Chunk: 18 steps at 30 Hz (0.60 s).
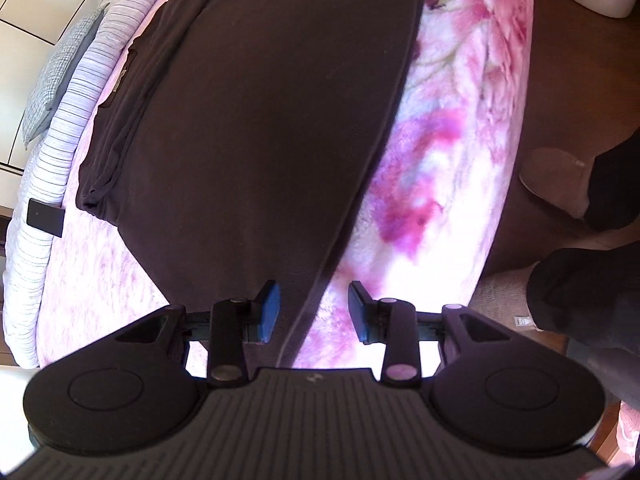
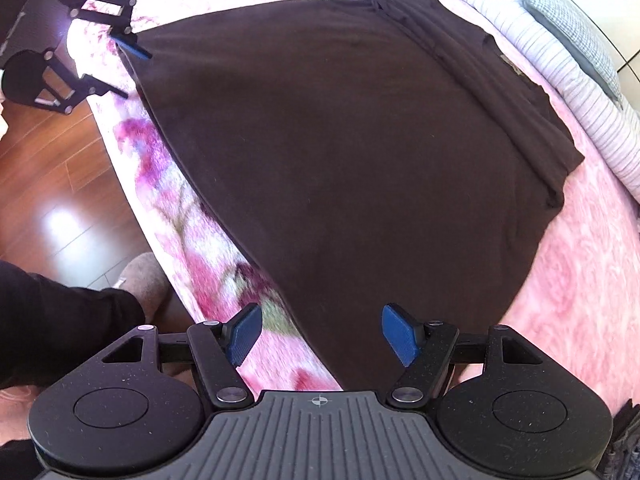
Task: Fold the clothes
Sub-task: 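Move both grippers to the shirt hem corners and grasp them, then lift the hem with both grippers and fold it over toward the collar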
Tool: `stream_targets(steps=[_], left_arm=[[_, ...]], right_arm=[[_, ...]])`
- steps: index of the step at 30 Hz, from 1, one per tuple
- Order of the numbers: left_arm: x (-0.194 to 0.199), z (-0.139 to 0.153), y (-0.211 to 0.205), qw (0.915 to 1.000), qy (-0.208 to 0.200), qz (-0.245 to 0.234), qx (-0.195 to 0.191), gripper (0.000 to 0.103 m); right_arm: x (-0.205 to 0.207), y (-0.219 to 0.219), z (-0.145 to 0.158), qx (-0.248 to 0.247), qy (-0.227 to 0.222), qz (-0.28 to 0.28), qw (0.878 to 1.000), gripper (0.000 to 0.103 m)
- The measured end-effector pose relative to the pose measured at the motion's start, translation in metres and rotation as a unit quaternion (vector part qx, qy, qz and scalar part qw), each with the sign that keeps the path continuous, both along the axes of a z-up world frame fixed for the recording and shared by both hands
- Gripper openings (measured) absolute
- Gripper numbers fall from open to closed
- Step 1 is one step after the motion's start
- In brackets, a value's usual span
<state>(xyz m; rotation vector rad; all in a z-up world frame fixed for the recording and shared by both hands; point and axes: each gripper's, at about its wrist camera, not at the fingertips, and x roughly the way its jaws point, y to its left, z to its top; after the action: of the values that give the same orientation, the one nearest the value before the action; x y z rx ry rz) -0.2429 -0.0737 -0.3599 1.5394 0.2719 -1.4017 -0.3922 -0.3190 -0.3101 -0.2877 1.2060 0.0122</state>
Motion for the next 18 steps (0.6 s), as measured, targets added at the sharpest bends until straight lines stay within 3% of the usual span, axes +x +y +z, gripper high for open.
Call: stream_targets(steps=[3, 4, 9, 11, 12, 13, 18], left_arm=[[0.007, -0.006, -0.001, 0.9998, -0.015, -0.011, -0.004, 0.039], [0.009, -0.007, -0.003, 0.9997, -0.019, -0.016, -0.007, 0.048], [0.029, -0.011, -0.007, 0.9970, -0.072, -0.017, -0.021, 0.043], [0.042, -0.013, -0.009, 0.9956, -0.091, 0.000, -0.022, 0.030], [0.046, -0.015, -0.010, 0.9949, -0.099, 0.005, -0.019, 0.016], [0.047, -0.014, -0.011, 0.9953, -0.094, 0.005, -0.021, 0.012], [0.051, -0.009, -0.019, 0.9970, -0.073, 0.002, -0.025, 0.004]], right_arm=[[0.005, 0.002, -0.005, -0.003, -0.006, -0.002, 1.000, 0.070], [0.006, 0.003, -0.006, -0.007, -0.008, 0.000, 1.000, 0.070], [0.002, 0.006, -0.012, -0.036, -0.022, 0.017, 0.999, 0.070], [-0.006, 0.009, -0.017, -0.062, -0.028, 0.032, 0.997, 0.070], [-0.011, 0.012, -0.020, -0.076, -0.031, 0.040, 0.996, 0.070], [-0.015, 0.015, -0.023, -0.089, -0.034, 0.049, 0.994, 0.070], [-0.028, 0.042, -0.037, -0.111, -0.069, 0.098, 0.987, 0.070]])
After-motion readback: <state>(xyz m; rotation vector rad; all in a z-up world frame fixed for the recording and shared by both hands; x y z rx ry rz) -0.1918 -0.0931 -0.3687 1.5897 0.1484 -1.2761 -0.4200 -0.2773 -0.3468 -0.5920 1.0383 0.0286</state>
